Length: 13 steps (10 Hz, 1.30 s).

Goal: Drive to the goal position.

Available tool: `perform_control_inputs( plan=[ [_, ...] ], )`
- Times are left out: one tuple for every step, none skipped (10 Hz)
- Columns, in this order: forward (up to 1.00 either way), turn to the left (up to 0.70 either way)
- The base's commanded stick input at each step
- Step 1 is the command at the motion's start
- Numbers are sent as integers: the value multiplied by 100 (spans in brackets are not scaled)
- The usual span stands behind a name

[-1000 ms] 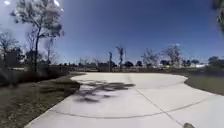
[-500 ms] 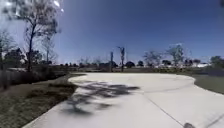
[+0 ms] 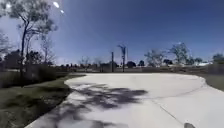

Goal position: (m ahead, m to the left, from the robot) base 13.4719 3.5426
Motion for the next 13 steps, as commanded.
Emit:
perform_control_inputs(
  plan=[
    [100,0],
    [100,0],
    [100,0],
    [100,0],
    [100,0],
    [100,0],
    [100,0],
    [100,0],
    [100,0],
    [100,0],
    [100,0],
    [100,0],
    [100,0]
  ],
)
